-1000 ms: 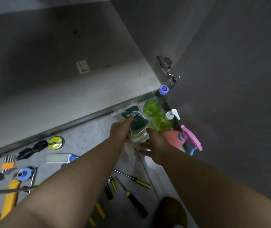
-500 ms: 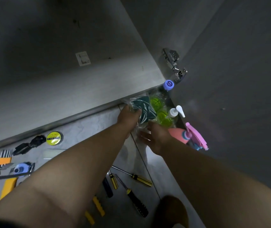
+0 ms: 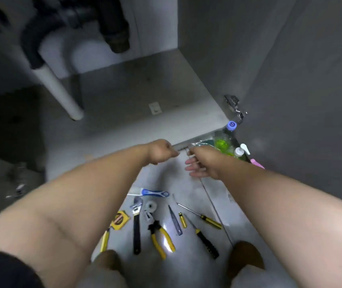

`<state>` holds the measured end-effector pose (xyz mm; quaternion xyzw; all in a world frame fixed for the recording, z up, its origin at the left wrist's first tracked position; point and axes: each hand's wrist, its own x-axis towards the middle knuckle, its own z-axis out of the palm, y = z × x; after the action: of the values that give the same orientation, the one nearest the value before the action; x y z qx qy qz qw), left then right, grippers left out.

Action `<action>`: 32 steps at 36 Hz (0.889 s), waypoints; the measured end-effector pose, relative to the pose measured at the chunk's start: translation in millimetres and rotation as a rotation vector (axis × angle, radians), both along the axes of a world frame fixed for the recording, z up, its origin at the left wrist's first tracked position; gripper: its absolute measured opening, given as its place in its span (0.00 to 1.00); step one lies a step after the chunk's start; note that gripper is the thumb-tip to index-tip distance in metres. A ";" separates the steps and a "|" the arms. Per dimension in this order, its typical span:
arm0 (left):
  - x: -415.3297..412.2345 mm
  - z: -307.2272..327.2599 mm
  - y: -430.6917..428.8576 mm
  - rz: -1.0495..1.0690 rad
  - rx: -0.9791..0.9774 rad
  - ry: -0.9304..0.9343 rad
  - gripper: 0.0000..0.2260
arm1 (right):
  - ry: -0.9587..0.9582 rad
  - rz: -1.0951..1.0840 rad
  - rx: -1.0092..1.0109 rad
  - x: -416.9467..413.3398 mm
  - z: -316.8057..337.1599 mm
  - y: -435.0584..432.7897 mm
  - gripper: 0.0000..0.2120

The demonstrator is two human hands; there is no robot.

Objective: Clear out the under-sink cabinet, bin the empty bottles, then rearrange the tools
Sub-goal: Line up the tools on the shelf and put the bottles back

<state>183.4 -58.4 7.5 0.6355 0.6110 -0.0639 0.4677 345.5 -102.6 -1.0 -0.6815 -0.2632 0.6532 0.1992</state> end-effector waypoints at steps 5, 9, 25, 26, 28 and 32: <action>-60.6 91.8 -28.1 -0.062 0.101 0.134 0.16 | -0.021 0.118 0.114 -35.7 62.6 -26.5 0.10; -103.2 134.5 -58.8 -0.030 0.139 0.216 0.15 | -0.011 0.194 0.150 -51.3 89.1 -60.5 0.10; -123.8 163.7 -159.6 -0.136 0.084 0.315 0.18 | -0.157 0.176 0.059 -42.5 71.7 -151.7 0.12; -127.4 167.0 -163.5 -0.131 0.106 0.311 0.17 | -0.169 0.197 0.053 -47.1 73.0 -152.1 0.12; -136.3 176.0 -171.4 -0.095 0.149 0.291 0.17 | -0.174 0.249 0.072 -60.2 79.5 -149.0 0.11; -155.4 202.4 -185.1 -0.006 0.291 0.285 0.14 | -0.210 0.393 0.249 -96.7 103.0 -135.1 0.10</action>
<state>28.0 -243.6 209.9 0.6827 0.6720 -0.0656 0.2794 248.8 -237.7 102.0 -0.6515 -0.4884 0.5675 0.1224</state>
